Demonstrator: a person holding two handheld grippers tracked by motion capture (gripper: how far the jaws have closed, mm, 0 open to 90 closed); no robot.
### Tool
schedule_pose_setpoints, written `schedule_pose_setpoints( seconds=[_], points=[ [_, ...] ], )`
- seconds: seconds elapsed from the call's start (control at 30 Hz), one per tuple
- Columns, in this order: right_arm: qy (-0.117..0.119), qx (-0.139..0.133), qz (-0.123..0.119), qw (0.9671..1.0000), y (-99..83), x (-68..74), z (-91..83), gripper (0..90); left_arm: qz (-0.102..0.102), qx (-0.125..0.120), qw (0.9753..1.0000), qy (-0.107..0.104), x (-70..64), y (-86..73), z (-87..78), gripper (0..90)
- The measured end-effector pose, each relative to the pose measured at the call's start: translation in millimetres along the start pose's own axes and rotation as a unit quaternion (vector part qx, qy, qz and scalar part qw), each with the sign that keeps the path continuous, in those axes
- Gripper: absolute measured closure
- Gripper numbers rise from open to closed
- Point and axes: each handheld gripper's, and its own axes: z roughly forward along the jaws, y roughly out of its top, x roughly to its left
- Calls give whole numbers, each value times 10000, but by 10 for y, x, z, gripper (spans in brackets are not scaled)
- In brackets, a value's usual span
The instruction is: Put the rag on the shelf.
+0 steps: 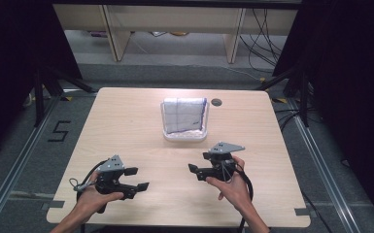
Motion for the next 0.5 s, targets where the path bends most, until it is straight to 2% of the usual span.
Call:
schedule_pose_setpoints(
  seconds=[0.03,0.07,0.1,0.13,0.17,0.23,0.27,0.3,0.37,0.4,0.43,0.5],
  points=[
    [85,32,105,9999,-30,27,4,283,-40,-36,10000,49,-18,-16,6,250],
    [88,32,6,10000,-53,17,7,283,-37,-18,10000,14,-24,-32,7,250],
    [24,52,8,10000,-78,36,-11,283,-38,-26,10000,21,-43,-49,10,249],
    [103,46,37,9999,-109,43,-10,283,-5,3,10000,28,-56,-63,8,249],
    [73,76,-36,9999,-128,41,-18,283,21,39,10000,53,-72,-79,6,249],
    [59,76,0,10000,-179,66,-20,281,67,43,10000,57,-106,-112,15,248],
    [33,170,22,9998,-188,83,-41,281,73,50,10000,33,-118,-124,19,248],
    [67,94,-37,9999,-205,74,-30,281,48,-6,10000,16,-139,-143,32,247],
    [-12,177,-38,9998,-237,99,-55,278,90,66,9999,42,-172,-164,21,247],
    [75,145,34,9999,-252,117,-52,278,100,80,9999,-10,-187,-178,24,247],
    [110,156,-111,9998,-266,106,-55,275,133,88,9999,8,-198,-188,21,247],
    [112,167,-15,9998,-296,129,-79,264,152,80,9999,-22,-226,-212,26,246]
  ],
)
